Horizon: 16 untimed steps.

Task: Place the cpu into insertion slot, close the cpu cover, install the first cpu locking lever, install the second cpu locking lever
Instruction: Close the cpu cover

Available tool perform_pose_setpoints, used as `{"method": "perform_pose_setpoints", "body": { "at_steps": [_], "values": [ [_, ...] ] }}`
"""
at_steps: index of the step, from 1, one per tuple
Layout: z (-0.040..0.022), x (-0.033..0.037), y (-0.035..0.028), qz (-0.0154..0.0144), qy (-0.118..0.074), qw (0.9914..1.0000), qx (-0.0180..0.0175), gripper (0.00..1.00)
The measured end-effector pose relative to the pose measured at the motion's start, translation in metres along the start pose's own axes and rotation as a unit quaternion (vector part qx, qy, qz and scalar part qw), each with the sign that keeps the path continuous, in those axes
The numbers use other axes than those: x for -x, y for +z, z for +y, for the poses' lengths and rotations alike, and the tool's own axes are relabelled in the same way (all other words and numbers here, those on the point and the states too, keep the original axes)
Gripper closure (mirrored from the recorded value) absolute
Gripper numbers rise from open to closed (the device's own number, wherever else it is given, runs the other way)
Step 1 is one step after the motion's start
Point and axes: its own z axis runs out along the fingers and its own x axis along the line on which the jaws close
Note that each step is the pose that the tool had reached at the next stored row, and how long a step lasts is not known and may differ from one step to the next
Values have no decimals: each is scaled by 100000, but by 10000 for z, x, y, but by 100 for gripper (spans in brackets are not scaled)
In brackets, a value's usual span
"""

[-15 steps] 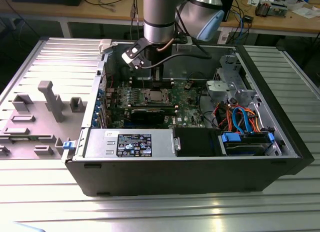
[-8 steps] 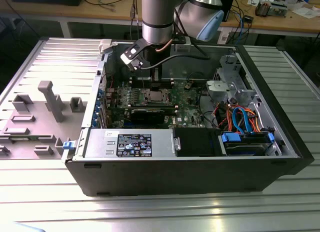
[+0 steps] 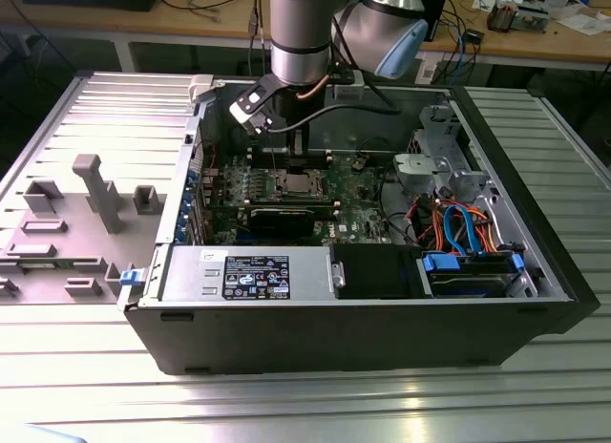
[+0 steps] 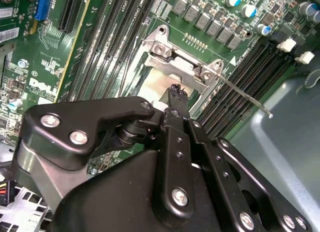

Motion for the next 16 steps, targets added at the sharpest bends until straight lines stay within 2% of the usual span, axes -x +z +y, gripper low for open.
{"method": "perform_pose_setpoints", "body": {
  "at_steps": [1, 7, 10, 13, 16],
  "values": [
    [-35, 0, 27, 15, -649, 99998, -111, 89],
    [-140, 1, 80, 75, -1204, 99993, -191, 89],
    [-203, 2, 126, 364, -1592, 99986, -188, 89],
    [-232, 2, 160, 566, -1862, 99981, -179, 89],
    [-244, 3, 222, 706, -2106, 99975, -206, 89]
  ]
}}
